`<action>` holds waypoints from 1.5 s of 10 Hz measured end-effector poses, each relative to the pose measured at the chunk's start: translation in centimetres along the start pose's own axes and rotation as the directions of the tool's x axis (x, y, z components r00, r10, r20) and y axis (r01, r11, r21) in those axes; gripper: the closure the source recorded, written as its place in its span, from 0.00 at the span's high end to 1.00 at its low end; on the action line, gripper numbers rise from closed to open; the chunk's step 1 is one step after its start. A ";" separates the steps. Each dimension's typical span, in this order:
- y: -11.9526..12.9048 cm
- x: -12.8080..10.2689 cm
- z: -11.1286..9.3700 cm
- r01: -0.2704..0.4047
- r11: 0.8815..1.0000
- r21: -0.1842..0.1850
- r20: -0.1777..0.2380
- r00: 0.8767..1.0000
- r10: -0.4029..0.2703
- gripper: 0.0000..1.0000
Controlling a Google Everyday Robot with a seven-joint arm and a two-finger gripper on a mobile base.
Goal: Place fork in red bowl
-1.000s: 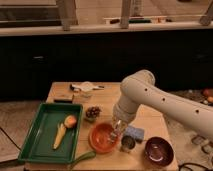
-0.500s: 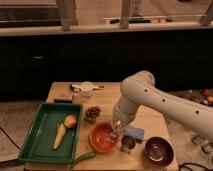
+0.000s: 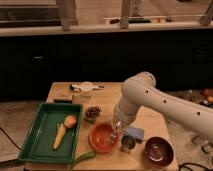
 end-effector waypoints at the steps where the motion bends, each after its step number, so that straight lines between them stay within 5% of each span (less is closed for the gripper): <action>1: 0.0 0.0 0.0 0.000 1.000 0.000 0.000 1.000 0.000 0.00; 15: -0.4 0.5 -0.5 -0.001 1.000 0.013 -0.003 1.000 0.001 0.00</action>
